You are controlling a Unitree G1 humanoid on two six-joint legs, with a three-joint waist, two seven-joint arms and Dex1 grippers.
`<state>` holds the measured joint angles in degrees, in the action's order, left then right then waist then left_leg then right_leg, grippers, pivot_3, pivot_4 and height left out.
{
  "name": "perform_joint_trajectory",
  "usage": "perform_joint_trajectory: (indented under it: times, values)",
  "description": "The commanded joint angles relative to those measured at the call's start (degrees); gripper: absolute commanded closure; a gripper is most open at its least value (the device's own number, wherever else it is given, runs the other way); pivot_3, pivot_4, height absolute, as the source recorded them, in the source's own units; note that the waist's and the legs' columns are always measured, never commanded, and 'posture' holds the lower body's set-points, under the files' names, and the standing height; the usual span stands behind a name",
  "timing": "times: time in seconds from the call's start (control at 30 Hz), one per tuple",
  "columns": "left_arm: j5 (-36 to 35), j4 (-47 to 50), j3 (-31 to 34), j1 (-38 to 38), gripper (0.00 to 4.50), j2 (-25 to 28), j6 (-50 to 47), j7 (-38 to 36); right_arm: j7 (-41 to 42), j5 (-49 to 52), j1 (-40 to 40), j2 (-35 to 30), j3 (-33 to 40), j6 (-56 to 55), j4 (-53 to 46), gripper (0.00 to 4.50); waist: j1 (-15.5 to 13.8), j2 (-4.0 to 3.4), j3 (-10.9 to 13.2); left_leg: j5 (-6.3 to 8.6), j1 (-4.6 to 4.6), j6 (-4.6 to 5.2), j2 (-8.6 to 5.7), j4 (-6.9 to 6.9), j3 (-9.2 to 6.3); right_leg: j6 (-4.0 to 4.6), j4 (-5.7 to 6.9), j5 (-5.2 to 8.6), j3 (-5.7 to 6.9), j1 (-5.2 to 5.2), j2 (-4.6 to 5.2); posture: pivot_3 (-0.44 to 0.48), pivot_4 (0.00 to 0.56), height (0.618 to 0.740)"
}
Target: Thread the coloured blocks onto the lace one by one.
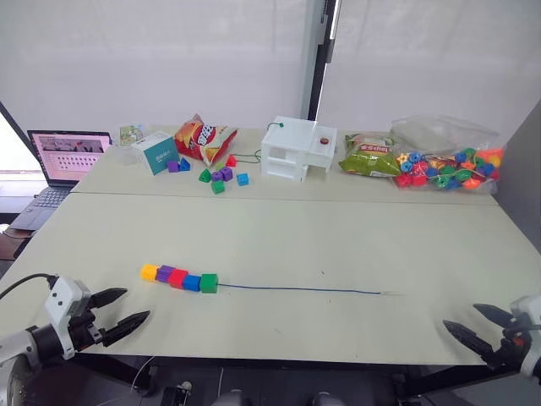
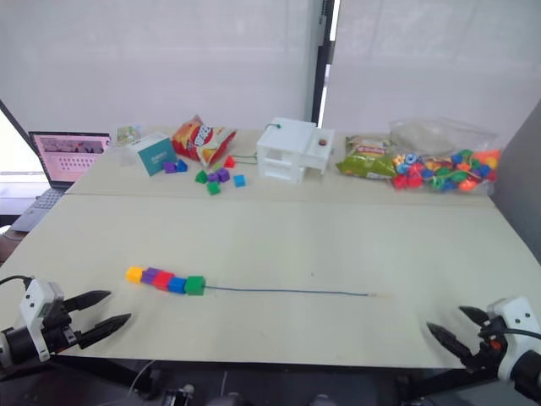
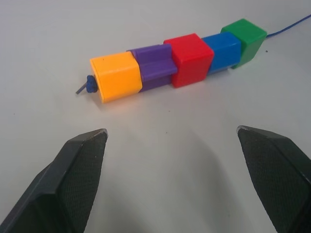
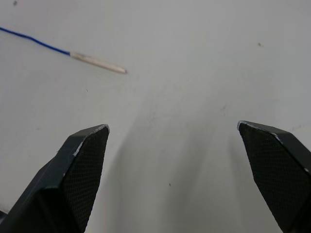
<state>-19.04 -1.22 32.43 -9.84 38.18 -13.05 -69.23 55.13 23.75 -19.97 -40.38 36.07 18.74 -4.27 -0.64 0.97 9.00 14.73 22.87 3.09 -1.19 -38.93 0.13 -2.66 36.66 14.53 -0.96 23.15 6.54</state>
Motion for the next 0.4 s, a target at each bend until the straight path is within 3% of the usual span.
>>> perform_joint_trajectory:
  times: [0.03,0.4]
  values:
    - [0.1,-1.1,-0.9,-1.6,0.00,1.0,3.9,0.9,0.9,0.3,0.8,-1.7,0.3,-2.3,0.8,0.03,0.1,-0.09,-0.1,0.00,-0.02,0.00,0.01,0.02,0.00,0.00,0.00,0.00,0.00,-0.01,0.00,0.000,0.150,0.740]
    - [-2.5,-1.3,-2.1,-3.4,0.00,2.5,5.5,2.7,0.6,0.8,1.1,-1.9,-0.8,-3.1,1.5,0.03,0.0,-0.11,-0.1,0.01,-0.01,-0.01,0.04,0.09,0.01,0.04,-0.13,0.02,-0.04,-0.02,0.09,0.000,0.150,0.740]
